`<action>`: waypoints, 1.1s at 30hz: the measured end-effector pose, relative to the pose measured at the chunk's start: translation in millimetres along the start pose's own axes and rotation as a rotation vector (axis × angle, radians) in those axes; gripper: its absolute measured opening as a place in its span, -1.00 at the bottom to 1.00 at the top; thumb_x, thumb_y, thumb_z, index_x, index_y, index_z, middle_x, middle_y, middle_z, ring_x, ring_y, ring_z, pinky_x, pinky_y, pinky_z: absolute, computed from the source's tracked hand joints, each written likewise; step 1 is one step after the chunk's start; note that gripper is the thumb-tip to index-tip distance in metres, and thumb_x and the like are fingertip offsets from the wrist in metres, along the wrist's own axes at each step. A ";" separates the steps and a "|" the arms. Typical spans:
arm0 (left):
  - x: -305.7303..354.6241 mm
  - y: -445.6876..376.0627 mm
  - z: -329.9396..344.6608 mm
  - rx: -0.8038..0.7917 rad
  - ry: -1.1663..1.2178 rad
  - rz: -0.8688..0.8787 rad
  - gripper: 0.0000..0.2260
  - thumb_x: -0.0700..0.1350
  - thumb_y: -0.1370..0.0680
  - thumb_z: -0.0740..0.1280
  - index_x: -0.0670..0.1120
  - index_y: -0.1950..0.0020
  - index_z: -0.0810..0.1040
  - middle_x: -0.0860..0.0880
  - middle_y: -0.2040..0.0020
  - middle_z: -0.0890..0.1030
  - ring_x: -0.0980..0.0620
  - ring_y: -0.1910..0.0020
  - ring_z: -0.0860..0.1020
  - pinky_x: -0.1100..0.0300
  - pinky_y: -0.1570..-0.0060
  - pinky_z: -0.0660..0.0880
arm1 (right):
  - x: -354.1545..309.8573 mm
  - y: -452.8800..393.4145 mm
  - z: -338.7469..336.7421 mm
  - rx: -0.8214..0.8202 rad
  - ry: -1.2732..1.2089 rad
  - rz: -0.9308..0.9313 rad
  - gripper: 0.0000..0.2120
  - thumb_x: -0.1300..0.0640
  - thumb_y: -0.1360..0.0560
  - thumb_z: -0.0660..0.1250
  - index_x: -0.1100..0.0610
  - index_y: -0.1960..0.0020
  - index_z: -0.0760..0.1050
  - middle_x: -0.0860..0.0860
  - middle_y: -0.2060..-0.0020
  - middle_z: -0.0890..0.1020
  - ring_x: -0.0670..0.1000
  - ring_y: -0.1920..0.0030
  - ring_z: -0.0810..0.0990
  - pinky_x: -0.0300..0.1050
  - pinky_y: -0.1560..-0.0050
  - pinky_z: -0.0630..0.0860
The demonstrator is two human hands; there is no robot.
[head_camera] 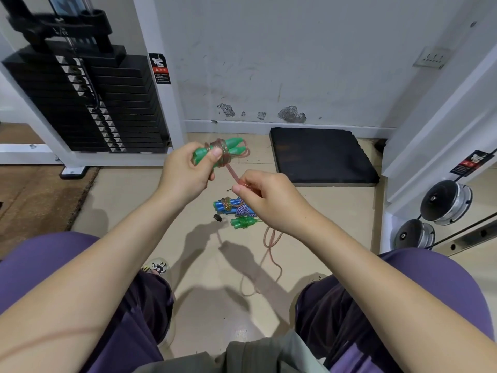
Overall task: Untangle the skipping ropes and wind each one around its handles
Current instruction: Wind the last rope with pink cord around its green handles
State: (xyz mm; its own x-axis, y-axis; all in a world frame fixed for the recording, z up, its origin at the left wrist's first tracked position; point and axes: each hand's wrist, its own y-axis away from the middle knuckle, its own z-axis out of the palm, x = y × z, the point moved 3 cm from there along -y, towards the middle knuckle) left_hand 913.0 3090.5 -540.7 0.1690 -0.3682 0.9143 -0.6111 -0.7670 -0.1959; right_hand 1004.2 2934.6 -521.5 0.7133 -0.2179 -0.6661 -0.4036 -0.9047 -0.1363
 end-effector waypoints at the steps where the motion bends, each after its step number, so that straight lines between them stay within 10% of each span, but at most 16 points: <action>1: -1.3 -0.5 1.2 -0.024 -0.065 0.016 -0.75 0.04 -0.59 0.34 -0.03 0.24 0.48 -0.02 0.45 0.55 0.05 0.55 0.41 0.17 0.42 0.35 | -0.2 1.1 -2.7 0.003 0.028 -0.024 -0.73 0.05 -0.60 0.29 0.25 0.13 0.52 -0.02 0.42 0.47 -0.02 0.37 0.37 -0.07 0.30 0.27; 9: 2.2 11.3 14.7 -0.439 -0.295 0.039 -0.76 0.04 -0.56 0.38 -0.15 0.07 0.53 -0.06 0.37 0.53 -0.05 0.43 0.49 -0.14 0.29 0.57 | 10.9 -1.3 -31.5 0.201 0.041 -0.040 -0.77 0.01 -0.54 0.38 0.13 0.21 0.58 -0.12 0.47 0.45 -0.07 0.39 0.40 -0.06 0.30 0.37; 14: 25.6 26.7 20.6 -0.694 -0.060 0.063 -0.85 -0.12 -0.60 0.33 -0.19 0.08 0.49 -0.06 0.40 0.47 0.03 0.45 0.47 0.16 0.41 0.49 | 21.9 -5.3 -37.2 0.260 -0.095 0.082 -0.75 -0.01 -0.49 0.44 0.00 0.33 0.53 -0.11 0.51 0.44 -0.13 0.43 0.37 -0.22 0.37 0.30; 25: 20.8 34.5 17.8 -0.786 0.011 0.016 -0.85 -0.09 -0.58 0.34 -0.15 0.09 0.49 -0.12 0.35 0.53 0.00 0.42 0.52 0.18 0.33 0.50 | 23.1 -4.7 -25.9 0.112 -0.356 0.077 -0.69 0.17 -0.45 0.50 0.22 0.24 0.37 0.04 0.37 0.37 -0.09 0.35 0.29 -0.19 0.29 0.28; 33: 29.1 34.4 18.7 -0.735 0.269 -0.014 -0.80 -0.04 -0.57 0.29 -0.17 0.10 0.46 -0.13 0.37 0.51 -0.02 0.50 0.40 0.07 0.33 0.49 | 27.0 -4.0 -20.1 0.003 -0.707 0.290 -0.71 -0.13 -0.57 0.29 0.09 0.12 0.50 -0.02 0.31 0.54 -0.02 0.29 0.51 -0.15 0.23 0.44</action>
State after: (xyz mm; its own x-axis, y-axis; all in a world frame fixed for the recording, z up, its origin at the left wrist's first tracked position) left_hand 911.3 3043.6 -527.5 0.0443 -0.1490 0.9878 -0.9814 -0.1912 0.0151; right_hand 1036.6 2925.0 -524.2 0.0427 -0.1593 -0.9863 -0.5208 -0.8460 0.1140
